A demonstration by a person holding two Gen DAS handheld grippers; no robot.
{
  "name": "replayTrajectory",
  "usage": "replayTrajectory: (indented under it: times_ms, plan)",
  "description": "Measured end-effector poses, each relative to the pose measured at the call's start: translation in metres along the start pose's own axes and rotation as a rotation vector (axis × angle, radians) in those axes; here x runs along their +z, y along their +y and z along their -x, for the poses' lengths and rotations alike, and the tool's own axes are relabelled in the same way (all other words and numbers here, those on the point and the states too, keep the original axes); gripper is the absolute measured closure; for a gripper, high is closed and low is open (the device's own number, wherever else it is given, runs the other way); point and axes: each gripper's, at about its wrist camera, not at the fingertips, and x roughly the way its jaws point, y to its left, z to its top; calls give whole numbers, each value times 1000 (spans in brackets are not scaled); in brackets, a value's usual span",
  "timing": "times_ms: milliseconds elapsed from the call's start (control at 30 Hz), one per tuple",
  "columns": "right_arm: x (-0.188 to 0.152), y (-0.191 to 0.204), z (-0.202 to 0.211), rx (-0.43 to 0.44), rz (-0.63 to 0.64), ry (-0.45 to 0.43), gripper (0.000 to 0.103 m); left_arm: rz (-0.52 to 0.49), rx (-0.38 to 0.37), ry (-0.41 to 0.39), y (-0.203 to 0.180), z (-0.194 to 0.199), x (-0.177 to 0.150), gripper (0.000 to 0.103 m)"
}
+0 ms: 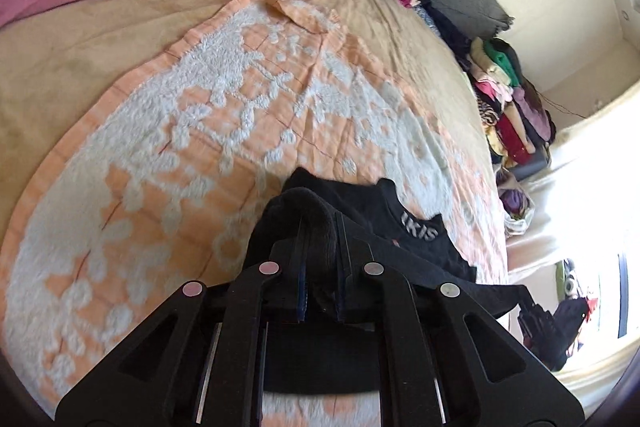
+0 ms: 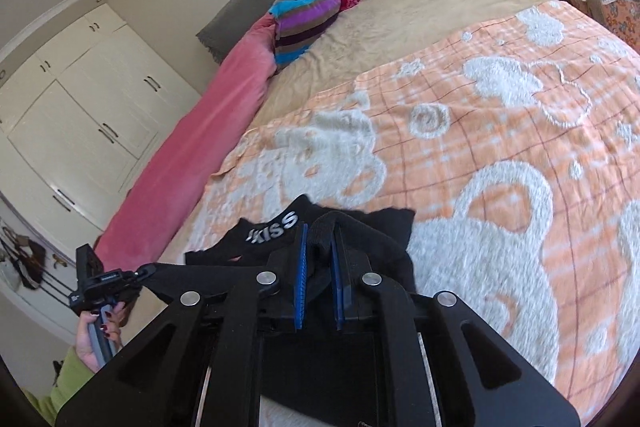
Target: Fold small clothes
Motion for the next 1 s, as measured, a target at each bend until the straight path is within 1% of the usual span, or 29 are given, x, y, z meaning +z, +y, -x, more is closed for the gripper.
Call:
replayTrajectory:
  times_ms: [67,167,200,233,267,300,333,367,433,500,600,667,700,767,867,933,967,1000]
  plan:
    - [2,-7,-12,-32,2,5,93,30,11,0,4,-11,5,98]
    - [-1,-16,-22,-53,5,-3,90,90,4,4,11,-28,10,96]
    - [-2,-18,-23,-49,3,-7,90,101,4,3,14,-30,11,94]
    - [-2,-21,-24,-51,5,-10,86,120,1,-7,16,-32,13,90]
    - [-2,-22,-24,-62,7,-18,82,133,-8,-13,19,-33,15,89]
    - [-2,-24,-22,-77,7,-35,63,148,-20,-25,21,-33,17,85]
    - [-1,-27,-19,-90,2,-60,46,166,-30,-46,25,-31,19,77]
    - [0,-31,-16,-97,-9,-78,43,181,-43,-60,28,-28,22,74]
    - [3,-37,-12,-113,-22,-94,43,193,-55,-90,32,-22,23,73]
    - [4,-35,-10,-146,15,-82,43,181,-47,-114,33,-13,22,70]
    - [2,-28,-10,-141,59,-40,43,140,-34,-134,36,4,14,67]
    - [-1,-22,-6,-168,97,-5,42,87,3,-132,37,15,1,65]
    - [-3,-21,-3,-166,104,5,40,71,18,-120,39,17,-5,64]
    - [-8,-20,3,-150,106,34,39,32,38,-91,39,21,-21,64]
    - [-14,-20,8,-140,93,65,39,-70,57,-29,29,18,-50,64]
    - [-18,-18,6,-116,95,105,39,-161,50,18,10,10,-68,64]
    - [-20,-13,4,-103,123,121,39,-212,49,40,-3,4,-75,64]
    - [-23,-8,1,-95,151,142,39,-242,47,53,-11,-1,-79,64]
